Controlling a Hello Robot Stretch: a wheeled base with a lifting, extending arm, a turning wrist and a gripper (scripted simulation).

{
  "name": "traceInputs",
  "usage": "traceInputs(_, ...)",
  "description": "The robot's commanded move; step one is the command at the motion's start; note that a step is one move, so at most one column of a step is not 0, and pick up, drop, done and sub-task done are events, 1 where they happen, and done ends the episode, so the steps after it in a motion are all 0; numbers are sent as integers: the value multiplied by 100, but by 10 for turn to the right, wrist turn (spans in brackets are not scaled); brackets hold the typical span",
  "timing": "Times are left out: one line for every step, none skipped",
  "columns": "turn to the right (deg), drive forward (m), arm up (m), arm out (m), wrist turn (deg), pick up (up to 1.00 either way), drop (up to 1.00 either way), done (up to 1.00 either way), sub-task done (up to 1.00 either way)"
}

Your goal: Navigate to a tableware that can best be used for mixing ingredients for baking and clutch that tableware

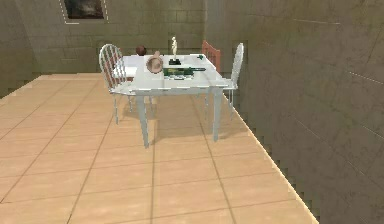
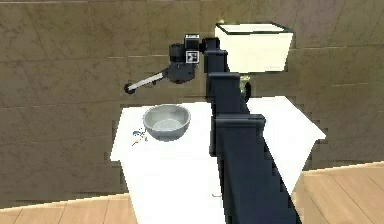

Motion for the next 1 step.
traceInputs(0, 0, 0, 0, 90, 0, 0, 0, 0)
